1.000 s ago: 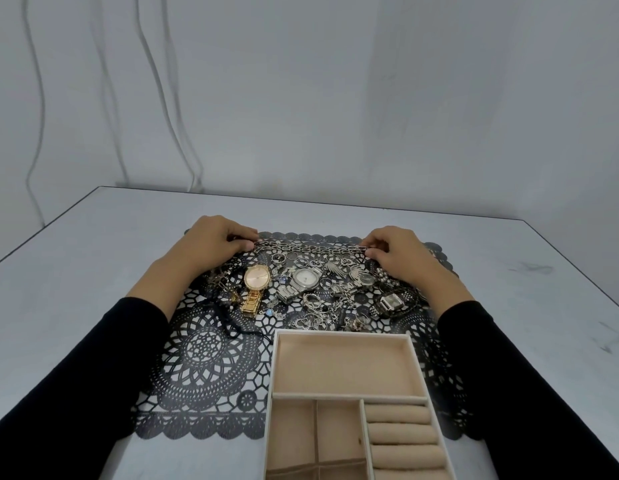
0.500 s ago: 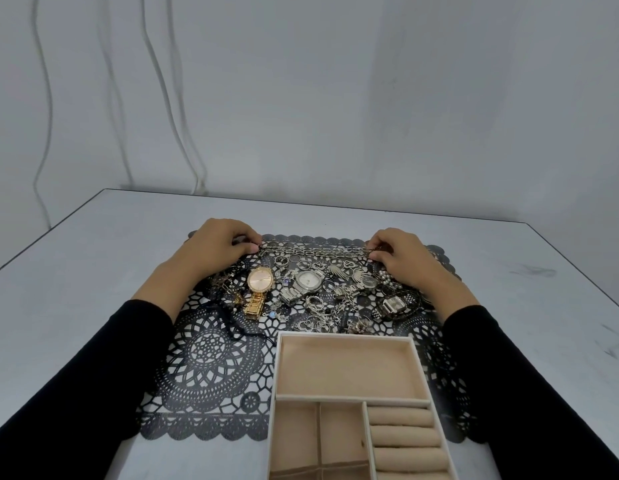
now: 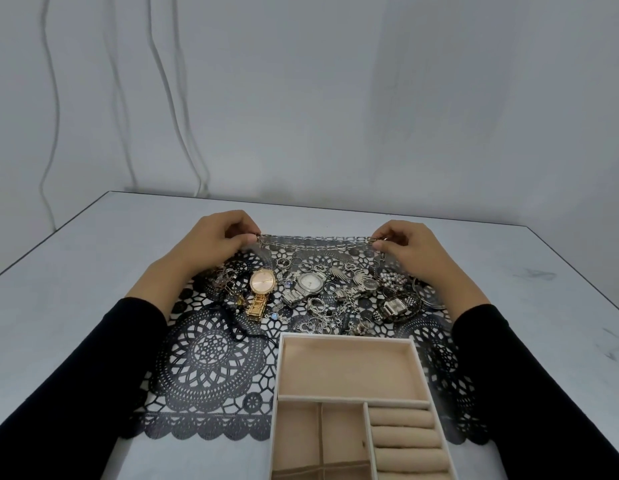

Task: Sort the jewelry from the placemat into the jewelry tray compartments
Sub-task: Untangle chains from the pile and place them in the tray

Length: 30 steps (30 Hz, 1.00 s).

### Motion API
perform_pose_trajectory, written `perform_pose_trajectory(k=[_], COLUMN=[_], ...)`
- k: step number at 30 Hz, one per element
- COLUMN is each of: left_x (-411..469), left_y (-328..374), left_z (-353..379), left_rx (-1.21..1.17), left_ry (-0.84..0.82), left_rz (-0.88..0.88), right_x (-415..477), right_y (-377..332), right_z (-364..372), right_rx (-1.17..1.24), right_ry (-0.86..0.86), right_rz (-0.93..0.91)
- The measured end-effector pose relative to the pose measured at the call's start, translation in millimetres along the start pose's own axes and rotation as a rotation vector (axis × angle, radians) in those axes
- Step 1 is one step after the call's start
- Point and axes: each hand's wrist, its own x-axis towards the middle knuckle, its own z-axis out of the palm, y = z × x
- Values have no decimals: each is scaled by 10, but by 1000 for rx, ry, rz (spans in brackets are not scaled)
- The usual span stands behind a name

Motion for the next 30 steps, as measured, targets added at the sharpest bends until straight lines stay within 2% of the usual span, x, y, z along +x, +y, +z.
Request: perform_pose_trajectory(k=[10, 14, 20, 30], left_x=[-31, -98, -273, -685], left_y=[126, 263, 472, 723], left_z=[-59, -68, -122, -85], left_rx=[-269, -376, -421, -451], left_ry=[41, 87, 132, 147], left_rz=[-93, -74, -11, 20], right_x=[-58, -113, -342, -837], right_y=[-140, -241, -473, -632], right_z=[-140, -212, -292, -370], right_rx=[291, 444, 494, 531], right_ry=[57, 107, 176, 183], right_rz=[3, -6, -45, -76])
